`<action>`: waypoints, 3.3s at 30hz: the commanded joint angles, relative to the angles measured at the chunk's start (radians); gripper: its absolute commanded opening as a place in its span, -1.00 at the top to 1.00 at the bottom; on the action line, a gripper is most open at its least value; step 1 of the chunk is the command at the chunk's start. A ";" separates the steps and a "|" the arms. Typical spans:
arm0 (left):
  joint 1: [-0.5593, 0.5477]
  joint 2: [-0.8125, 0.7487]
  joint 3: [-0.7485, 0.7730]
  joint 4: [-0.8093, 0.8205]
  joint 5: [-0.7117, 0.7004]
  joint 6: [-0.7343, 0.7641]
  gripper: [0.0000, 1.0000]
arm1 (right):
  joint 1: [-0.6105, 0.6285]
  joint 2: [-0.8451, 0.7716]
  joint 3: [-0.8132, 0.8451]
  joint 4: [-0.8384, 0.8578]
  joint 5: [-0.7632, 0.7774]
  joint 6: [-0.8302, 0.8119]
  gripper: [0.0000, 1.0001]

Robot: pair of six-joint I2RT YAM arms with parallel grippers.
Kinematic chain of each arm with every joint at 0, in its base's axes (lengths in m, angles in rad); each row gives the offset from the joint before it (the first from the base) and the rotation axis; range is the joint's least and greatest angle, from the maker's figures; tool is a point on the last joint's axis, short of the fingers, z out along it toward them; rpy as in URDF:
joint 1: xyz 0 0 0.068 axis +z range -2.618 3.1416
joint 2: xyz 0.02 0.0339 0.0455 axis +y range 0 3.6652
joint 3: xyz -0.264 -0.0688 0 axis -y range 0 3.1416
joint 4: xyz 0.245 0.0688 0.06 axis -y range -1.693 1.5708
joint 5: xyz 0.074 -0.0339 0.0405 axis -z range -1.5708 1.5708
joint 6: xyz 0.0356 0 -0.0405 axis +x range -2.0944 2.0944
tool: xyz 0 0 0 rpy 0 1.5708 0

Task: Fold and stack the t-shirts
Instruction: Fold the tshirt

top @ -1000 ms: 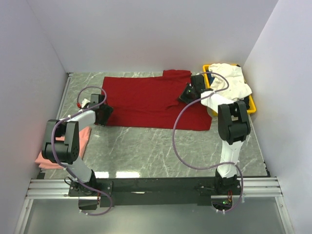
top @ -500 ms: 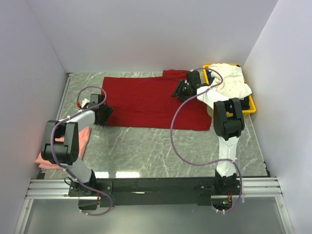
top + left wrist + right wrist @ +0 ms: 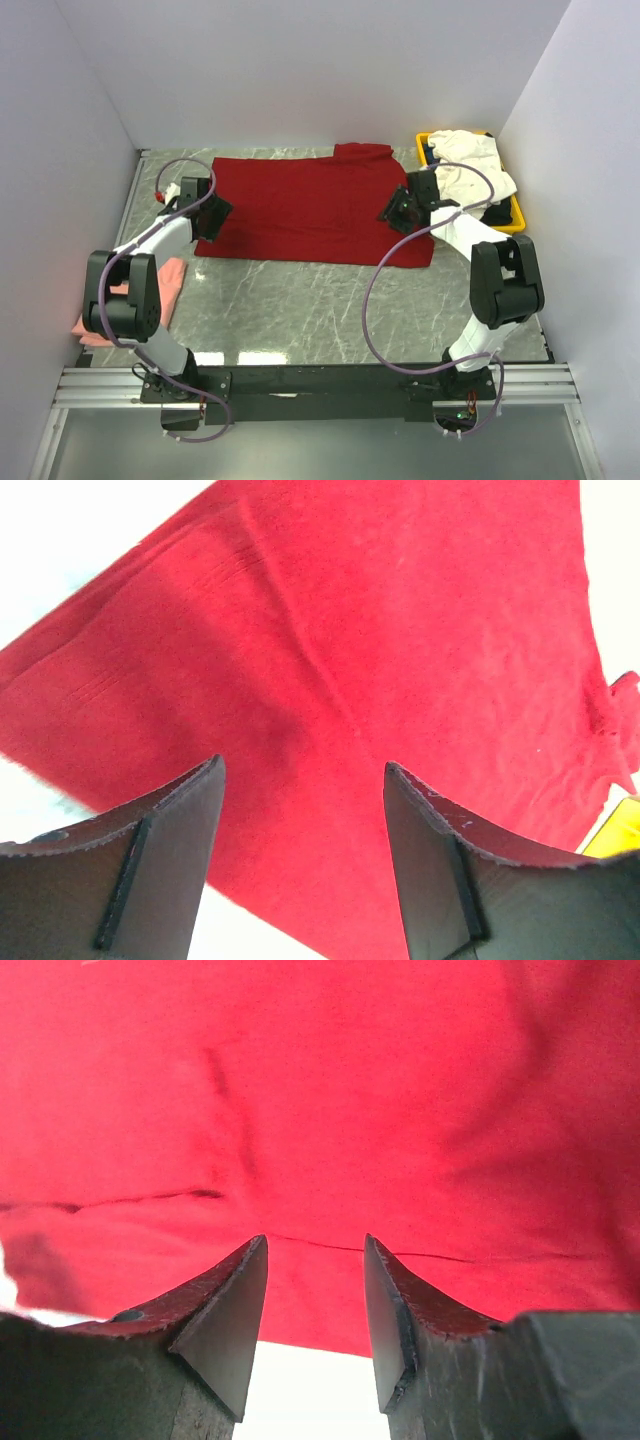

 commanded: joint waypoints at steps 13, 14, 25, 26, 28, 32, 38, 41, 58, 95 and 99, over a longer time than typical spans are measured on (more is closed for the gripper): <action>-0.001 0.128 -0.080 0.049 -0.058 -0.043 -0.40 | -0.085 -0.032 -0.229 0.048 0.109 0.081 0.03; -0.001 0.122 -0.091 0.043 -0.069 -0.048 -0.40 | -0.087 -0.038 -0.237 0.045 0.112 0.083 0.04; 0.016 0.043 -0.209 -0.043 -0.153 -0.075 -0.33 | -0.087 -0.103 -0.307 -0.081 0.103 0.121 0.13; 0.016 0.020 -0.213 -0.062 -0.161 -0.078 -0.35 | -0.087 -0.115 -0.322 -0.080 0.092 0.123 0.13; 0.015 -0.003 -0.233 -0.065 -0.162 -0.072 -0.35 | -0.085 -0.149 -0.362 -0.081 0.091 0.126 0.14; 0.016 -0.071 -0.278 -0.079 -0.167 -0.071 -0.37 | -0.085 -0.205 -0.431 -0.081 0.065 0.121 0.14; 0.016 -0.135 -0.325 -0.097 -0.173 -0.060 -0.37 | -0.085 -0.316 -0.565 -0.081 0.023 0.124 0.15; 0.016 -0.161 -0.344 -0.105 -0.179 -0.055 -0.38 | -0.085 -0.391 -0.631 -0.092 0.014 0.124 0.15; 0.019 -0.298 -0.157 -0.180 -0.144 -0.008 -0.65 | -0.085 -0.729 -0.452 -0.168 -0.007 0.067 0.14; 0.085 0.814 1.115 -0.332 -0.288 0.331 -0.17 | -0.085 0.489 0.748 -0.066 -0.116 -0.238 0.17; 0.085 0.849 1.156 -0.333 -0.288 0.322 -0.13 | -0.087 0.546 0.805 -0.081 -0.127 -0.241 0.17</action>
